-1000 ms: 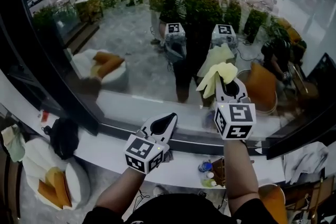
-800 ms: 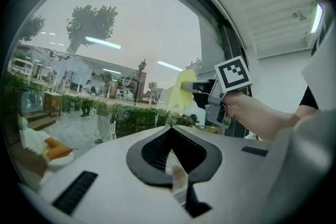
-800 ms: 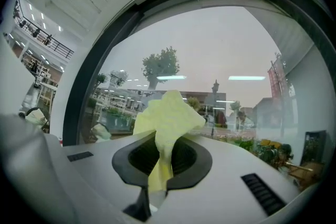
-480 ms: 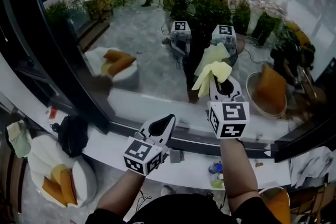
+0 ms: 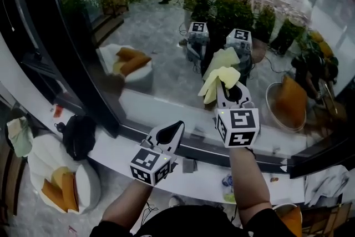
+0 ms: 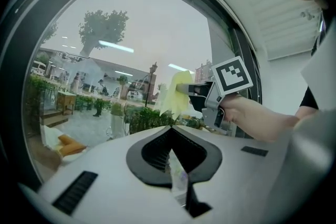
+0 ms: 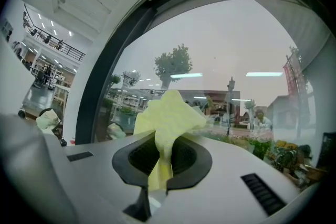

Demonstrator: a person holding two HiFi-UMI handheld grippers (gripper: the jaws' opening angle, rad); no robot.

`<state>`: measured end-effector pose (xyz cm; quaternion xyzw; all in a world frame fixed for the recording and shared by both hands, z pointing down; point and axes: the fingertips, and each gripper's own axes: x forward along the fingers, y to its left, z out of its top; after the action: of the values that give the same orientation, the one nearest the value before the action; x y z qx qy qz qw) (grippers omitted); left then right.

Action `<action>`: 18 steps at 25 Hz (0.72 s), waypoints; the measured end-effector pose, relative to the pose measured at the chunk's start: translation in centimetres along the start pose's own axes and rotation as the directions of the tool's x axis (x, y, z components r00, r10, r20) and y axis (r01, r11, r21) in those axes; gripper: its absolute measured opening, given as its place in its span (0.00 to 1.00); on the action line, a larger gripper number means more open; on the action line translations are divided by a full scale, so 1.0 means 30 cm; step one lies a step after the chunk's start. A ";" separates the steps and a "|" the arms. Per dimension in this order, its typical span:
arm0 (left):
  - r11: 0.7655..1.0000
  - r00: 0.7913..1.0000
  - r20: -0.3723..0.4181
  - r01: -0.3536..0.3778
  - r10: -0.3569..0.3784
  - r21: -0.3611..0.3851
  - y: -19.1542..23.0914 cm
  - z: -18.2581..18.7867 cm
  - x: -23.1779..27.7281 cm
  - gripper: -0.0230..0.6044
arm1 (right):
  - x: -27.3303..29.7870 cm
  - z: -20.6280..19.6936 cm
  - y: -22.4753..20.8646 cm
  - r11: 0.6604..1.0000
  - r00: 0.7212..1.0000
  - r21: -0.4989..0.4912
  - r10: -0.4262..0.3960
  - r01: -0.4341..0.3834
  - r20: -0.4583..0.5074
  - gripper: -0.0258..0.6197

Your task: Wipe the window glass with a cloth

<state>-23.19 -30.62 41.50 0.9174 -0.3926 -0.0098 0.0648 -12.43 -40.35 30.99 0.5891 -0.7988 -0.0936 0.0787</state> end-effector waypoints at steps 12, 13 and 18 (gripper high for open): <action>0.999 0.999 0.011 -0.040 0.040 -0.031 0.064 0.010 -0.055 0.05 | 0.057 0.010 0.089 0.999 0.999 -0.005 0.039 -0.039 -0.011 0.11; 0.999 0.999 0.007 -0.038 0.039 -0.035 0.063 0.011 -0.057 0.05 | 0.059 0.012 0.090 0.999 0.999 -0.004 0.039 -0.039 -0.010 0.11; 0.999 0.999 0.009 -0.038 0.038 -0.027 0.056 0.016 -0.067 0.05 | 0.057 0.016 0.091 0.999 0.999 0.004 0.044 -0.044 -0.011 0.11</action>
<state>-25.82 -30.39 41.18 0.9087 -0.4102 -0.0183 0.0751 -15.57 -41.17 31.22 0.5720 -0.8113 -0.0869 0.0841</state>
